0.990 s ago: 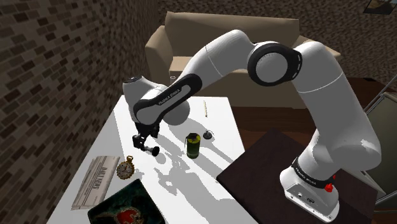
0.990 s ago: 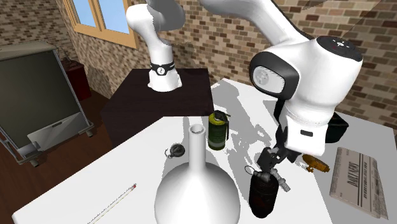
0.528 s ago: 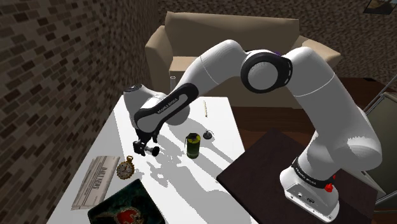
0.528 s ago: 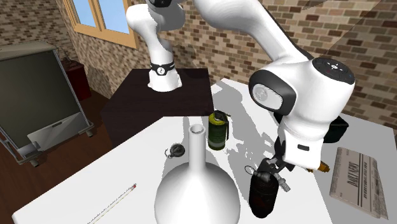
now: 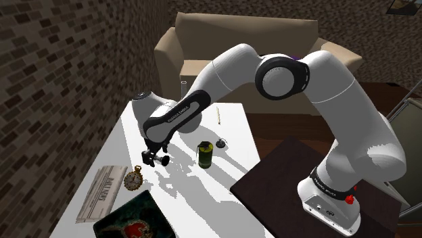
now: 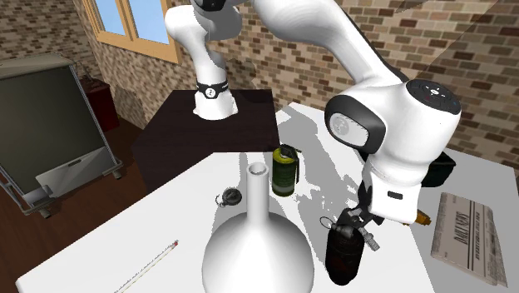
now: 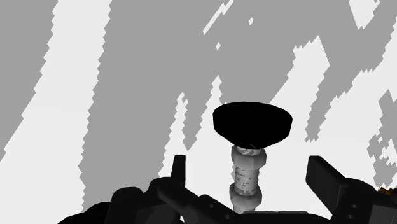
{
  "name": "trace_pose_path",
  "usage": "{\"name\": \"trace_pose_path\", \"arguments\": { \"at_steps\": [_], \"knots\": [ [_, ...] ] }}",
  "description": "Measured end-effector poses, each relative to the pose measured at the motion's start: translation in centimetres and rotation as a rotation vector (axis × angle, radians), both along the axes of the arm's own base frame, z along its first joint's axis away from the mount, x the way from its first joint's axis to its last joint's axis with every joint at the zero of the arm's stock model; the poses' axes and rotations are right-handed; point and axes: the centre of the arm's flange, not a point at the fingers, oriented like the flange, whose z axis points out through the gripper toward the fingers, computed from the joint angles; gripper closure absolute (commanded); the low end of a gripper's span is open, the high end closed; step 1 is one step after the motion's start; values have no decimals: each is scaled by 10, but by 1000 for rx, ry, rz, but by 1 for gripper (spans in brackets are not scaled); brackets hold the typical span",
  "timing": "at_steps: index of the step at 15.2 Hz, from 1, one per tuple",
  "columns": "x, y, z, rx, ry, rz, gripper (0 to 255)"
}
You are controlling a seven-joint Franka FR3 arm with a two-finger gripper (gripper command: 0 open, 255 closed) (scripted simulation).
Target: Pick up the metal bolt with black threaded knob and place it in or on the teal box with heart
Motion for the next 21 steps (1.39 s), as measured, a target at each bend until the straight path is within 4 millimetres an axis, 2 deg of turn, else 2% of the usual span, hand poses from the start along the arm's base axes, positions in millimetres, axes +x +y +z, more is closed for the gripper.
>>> {"name": "trace_pose_path", "arguments": {
  "at_steps": [11, 21],
  "knots": [
    [0, 0, 2, 0, 0, 0, 255],
    [0, 0, 53, 0, 0, 0, 255]
  ]
}}
